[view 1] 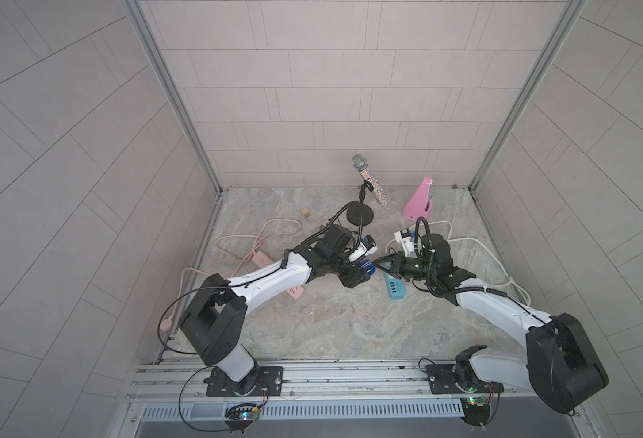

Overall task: Unplug the electric shaver
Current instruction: Remove the charging cable from the electric shaver.

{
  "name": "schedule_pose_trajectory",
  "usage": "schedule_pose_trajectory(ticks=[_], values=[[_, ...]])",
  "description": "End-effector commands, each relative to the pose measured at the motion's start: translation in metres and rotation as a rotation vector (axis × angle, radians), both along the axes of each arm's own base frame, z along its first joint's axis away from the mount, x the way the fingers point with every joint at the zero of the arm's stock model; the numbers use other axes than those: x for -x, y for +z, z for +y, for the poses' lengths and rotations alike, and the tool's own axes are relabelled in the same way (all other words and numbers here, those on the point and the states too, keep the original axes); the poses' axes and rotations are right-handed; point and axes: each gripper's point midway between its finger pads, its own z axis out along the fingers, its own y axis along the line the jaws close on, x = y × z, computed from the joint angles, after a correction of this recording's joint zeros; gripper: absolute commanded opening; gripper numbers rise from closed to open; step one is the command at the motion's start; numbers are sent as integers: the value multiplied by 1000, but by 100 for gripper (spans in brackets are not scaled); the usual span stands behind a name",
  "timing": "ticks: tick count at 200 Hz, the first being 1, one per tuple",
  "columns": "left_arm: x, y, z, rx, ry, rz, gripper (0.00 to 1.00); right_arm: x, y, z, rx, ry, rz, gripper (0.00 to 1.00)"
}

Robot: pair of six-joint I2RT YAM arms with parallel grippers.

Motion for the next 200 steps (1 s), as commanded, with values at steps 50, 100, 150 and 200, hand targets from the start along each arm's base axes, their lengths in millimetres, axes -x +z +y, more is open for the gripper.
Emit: schedule_pose_trajectory(ticks=[50, 100, 150, 200], values=[[51, -5, 7, -1, -111, 95, 41, -51, 33, -32, 22, -175, -155, 0], [55, -10, 9, 0, -115, 116, 41, -61, 39, -36, 34, -179, -164, 0], [62, -17, 10, -1, -122, 145, 40, -67, 44, -41, 90, -190, -191, 0], [63, -16, 10, 5, -127, 134, 39, -74, 51, -44, 111, -202, -213, 0]])
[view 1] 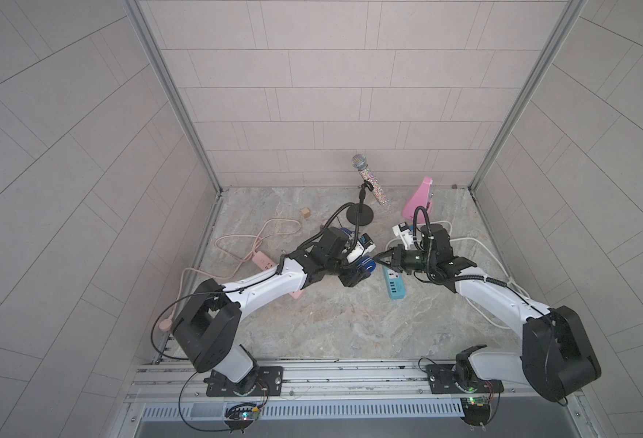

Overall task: Unplug the electric shaver
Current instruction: Remove the charging cable from the electric shaver.

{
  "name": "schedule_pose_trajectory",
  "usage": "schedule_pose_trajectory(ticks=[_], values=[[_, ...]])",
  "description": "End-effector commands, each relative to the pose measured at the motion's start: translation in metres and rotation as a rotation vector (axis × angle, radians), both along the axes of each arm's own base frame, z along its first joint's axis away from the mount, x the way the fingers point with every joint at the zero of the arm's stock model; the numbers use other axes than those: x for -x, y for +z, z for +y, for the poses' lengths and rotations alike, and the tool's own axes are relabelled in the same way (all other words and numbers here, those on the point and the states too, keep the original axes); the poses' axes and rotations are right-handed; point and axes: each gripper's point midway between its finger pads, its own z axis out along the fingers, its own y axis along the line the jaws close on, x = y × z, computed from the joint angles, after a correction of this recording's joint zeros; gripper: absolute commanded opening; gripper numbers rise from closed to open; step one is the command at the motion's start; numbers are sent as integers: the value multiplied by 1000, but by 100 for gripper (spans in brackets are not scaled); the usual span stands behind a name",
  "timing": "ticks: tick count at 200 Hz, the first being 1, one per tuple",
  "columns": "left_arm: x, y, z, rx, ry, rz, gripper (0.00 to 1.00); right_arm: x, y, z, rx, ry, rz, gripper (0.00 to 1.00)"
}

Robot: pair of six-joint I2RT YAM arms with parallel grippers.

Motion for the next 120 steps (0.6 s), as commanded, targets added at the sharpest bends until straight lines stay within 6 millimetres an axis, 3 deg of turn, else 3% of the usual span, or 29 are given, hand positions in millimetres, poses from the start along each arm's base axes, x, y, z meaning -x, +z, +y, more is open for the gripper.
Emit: schedule_pose_trajectory(ticks=[1, 120], values=[[67, -22, 9, -52, -172, 183, 39, -64, 40, -42, 76, -253, -235, 0], [72, -26, 10, -50, -182, 210, 38, -87, 51, -81, 104, -354, -271, 0]])
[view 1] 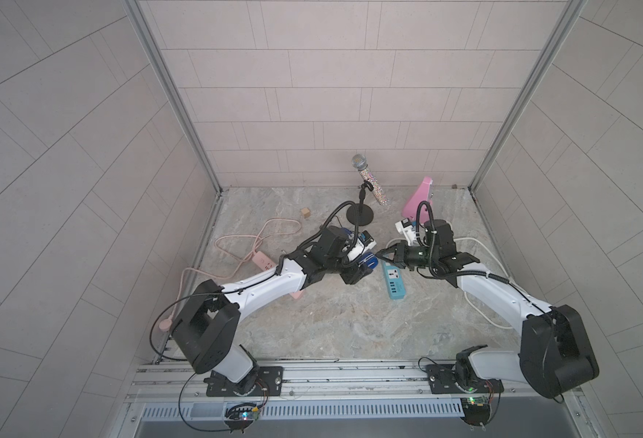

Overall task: Unplug the electric shaver
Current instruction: Remove the charging cable from the electric shaver, then place the charging cable at the center of the board, then place the electric shaver at the center of the board.

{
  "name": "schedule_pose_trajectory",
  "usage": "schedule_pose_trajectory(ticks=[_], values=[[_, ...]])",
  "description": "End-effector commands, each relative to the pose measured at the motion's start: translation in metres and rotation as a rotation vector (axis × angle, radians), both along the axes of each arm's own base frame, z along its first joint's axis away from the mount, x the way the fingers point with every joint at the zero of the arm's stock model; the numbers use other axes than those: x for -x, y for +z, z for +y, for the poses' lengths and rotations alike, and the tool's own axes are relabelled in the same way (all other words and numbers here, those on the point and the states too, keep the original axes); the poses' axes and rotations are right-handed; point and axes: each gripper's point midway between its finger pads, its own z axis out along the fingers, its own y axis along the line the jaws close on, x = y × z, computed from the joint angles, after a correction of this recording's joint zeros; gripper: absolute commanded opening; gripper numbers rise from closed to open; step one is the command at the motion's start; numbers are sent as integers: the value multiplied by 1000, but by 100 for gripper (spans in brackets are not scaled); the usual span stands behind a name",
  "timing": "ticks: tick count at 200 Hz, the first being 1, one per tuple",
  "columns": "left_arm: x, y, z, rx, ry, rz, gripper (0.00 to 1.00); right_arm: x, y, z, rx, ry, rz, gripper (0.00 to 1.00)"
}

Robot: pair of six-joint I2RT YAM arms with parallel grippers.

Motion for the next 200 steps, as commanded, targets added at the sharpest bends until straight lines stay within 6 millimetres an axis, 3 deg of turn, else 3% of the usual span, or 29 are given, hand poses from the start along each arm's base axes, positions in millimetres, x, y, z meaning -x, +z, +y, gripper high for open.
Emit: schedule_pose_trajectory(ticks=[1, 72, 168, 200], values=[[79, -38, 15, -99, -192, 253, 38, -77, 44, -69, 109, -351, -268, 0], [82, -42, 17, -102, -194, 265, 38, -89, 59, -74, 71, -380, -314, 0], [87, -44, 17, -110, -201, 273, 38, -96, 69, -94, 54, -429, -333, 0], [73, -50, 26, -172, -128, 230, 35, -90, 66, -93, 47, -419, -324, 0]])
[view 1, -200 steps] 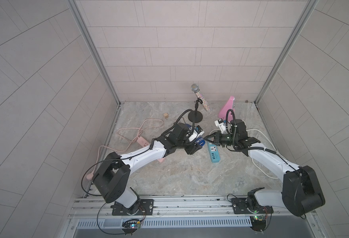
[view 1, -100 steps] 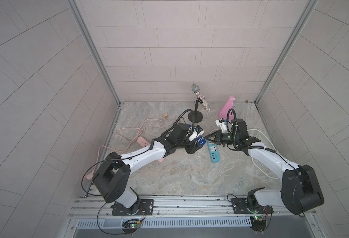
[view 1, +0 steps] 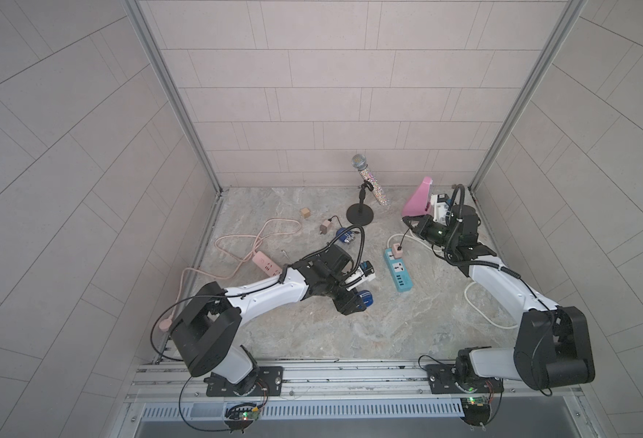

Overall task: Unplug the electric shaver
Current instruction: Place the electric shaver at the center of the board.

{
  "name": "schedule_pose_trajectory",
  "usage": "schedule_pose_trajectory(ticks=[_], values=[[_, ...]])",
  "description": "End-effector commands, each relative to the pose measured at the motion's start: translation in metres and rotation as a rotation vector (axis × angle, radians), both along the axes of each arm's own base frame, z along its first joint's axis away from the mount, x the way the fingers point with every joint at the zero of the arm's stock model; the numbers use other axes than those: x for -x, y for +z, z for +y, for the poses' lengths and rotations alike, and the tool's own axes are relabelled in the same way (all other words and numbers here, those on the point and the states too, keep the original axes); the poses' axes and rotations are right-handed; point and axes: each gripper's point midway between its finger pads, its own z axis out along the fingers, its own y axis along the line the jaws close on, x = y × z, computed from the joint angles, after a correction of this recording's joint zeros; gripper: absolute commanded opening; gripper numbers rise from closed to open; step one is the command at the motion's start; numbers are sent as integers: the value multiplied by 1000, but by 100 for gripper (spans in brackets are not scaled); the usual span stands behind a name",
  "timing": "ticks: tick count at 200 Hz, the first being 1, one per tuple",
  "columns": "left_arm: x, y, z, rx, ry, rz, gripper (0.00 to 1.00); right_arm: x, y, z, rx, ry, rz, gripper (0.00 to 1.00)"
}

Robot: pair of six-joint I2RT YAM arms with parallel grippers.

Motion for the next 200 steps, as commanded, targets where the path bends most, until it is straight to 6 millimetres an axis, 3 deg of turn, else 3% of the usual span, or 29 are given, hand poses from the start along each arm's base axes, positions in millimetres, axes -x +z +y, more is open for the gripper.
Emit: schedule_pose_trajectory(ticks=[1, 35, 108, 149, 200], values=[[-9, 7, 6, -27, 21, -59, 35, -2, 16, -3, -6, -21, -60, 0], [-33, 4, 22, -101, 126, -171, 38, 13, 1, 10, -4, 25, -29, 0], [-80, -20, 40, -215, 345, -303, 40, 55, -67, 52, 69, 147, 100, 0], [-103, -35, 48, -278, 446, -363, 40, 76, -89, 58, 188, 169, 141, 0], [-120, -41, 35, -279, 465, -375, 40, 93, -102, 59, 273, 193, 164, 4]])
